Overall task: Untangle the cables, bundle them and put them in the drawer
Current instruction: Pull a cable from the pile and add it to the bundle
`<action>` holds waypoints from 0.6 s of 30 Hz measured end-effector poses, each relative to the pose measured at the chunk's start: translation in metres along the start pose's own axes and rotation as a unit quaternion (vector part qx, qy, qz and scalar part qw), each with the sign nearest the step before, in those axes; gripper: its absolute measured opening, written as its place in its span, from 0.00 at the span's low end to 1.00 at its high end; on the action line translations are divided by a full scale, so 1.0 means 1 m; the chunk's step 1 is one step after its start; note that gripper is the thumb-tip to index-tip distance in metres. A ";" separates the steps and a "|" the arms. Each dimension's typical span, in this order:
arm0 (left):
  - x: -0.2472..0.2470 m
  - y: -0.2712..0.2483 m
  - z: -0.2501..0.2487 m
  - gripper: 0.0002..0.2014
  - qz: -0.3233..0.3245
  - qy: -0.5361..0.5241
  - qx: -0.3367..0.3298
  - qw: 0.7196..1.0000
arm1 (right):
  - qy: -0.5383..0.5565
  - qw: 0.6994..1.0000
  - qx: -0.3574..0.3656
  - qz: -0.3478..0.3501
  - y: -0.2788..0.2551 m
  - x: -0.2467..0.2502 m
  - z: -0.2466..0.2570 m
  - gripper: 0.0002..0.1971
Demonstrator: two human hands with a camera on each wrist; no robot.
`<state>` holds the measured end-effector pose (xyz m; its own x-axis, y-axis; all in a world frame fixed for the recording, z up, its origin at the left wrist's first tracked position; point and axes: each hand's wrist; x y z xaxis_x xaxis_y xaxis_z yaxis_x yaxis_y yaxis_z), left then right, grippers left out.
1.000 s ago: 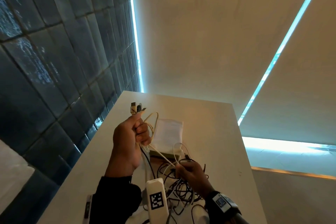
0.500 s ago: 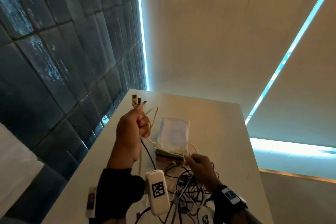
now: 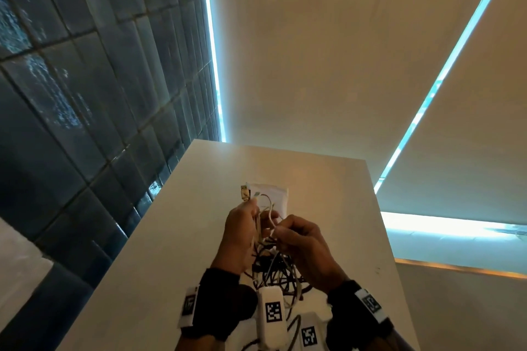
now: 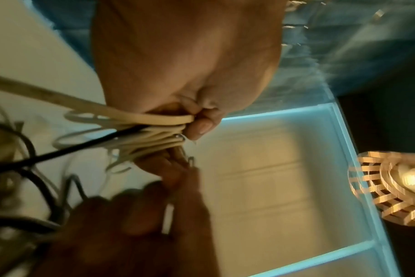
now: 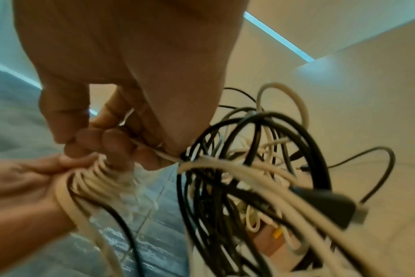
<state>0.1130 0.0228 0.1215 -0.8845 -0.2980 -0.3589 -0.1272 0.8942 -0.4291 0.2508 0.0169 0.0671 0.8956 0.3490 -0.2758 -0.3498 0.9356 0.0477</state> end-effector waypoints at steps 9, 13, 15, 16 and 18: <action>0.004 -0.015 -0.030 0.20 0.078 -0.179 -0.058 0.979 | -0.136 0.990 -0.021 0.021 -0.009 0.011 -0.034 0.14; 0.007 -0.017 -0.031 0.20 0.070 -0.157 -0.089 0.981 | -0.177 0.984 -0.013 0.013 -0.004 0.014 -0.042 0.15; 0.009 -0.017 -0.030 0.20 0.058 -0.148 -0.104 0.982 | -0.187 0.982 -0.005 0.012 -0.001 0.014 -0.048 0.16; 0.010 -0.016 -0.030 0.20 0.052 -0.142 -0.109 0.982 | -0.190 0.982 -0.001 0.013 0.000 0.013 -0.052 0.17; 0.010 -0.015 -0.027 0.20 0.043 -0.136 -0.113 0.983 | -0.193 0.981 0.002 0.008 0.002 0.012 -0.059 0.18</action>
<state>0.0941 0.0153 0.1470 -0.7480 -0.2691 -0.6067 -0.1812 0.9622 -0.2034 0.2440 0.0200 0.0071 0.9275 0.3573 0.1098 -0.3644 0.9297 0.0527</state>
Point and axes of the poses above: each hand's wrist, its own y-axis towards the middle knuckle, its own x-axis out of the back of the hand, z = x × y, and after that the axes turned 5 degrees about -y, right-handed
